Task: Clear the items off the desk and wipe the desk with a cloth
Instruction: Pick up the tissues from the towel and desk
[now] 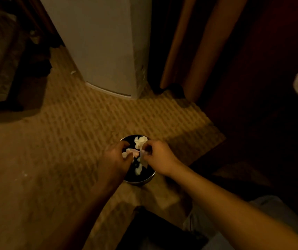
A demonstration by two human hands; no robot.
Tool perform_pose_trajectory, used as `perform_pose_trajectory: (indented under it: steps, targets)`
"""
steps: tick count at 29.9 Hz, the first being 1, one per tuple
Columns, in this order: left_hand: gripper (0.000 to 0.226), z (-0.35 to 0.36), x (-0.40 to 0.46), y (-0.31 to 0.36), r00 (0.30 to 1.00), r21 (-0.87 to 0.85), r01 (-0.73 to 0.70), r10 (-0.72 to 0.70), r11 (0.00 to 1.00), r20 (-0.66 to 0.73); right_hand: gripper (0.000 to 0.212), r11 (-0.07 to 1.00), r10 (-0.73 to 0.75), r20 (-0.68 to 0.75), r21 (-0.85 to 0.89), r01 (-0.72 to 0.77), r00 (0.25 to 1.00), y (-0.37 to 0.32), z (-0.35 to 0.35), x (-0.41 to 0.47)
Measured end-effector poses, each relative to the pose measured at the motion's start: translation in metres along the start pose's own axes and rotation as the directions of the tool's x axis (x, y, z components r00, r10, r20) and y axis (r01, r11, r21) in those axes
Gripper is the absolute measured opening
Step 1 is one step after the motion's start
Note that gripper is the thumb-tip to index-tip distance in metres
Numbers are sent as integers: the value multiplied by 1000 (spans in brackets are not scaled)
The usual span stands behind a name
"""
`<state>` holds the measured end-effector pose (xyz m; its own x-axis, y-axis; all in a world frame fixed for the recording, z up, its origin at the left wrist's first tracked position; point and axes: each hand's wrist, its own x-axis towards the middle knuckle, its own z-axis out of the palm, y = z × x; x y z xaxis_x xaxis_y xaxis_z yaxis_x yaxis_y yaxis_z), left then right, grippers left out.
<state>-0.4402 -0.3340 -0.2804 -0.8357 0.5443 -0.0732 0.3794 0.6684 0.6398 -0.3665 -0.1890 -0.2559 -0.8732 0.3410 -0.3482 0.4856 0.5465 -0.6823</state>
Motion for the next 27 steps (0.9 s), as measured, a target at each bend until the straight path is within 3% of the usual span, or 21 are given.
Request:
perform_pose_trajectory:
  steps: [5,9,14,19,22,27]
  targets:
    - [44,0,4,7,998,9,-64,64,998,-15,36,999,-14,-5,-42,14,1000,0,-7,-3]
    - [33,-13,8,32,998,-50,-60,61,997,28,27,995,-65,-43,-81,62,997,-17,-39,-16]
    - [33,-39,16,95,968,27,-247,248,969,-42,40,950,-218,-150,-257,175,964,-49,-108,-52]
    - [50,-78,17,191,847,162,-503,522,849,-105,40,855,-328,-327,-503,131,886,-67,-194,-119]
    - [42,-91,6,257,778,171,-598,619,783,-112,32,884,-312,-479,-463,65,820,-66,-235,-164]
    - [38,-82,-24,350,630,141,-758,771,637,-95,41,932,-210,-633,-360,-44,745,-45,-280,-231]
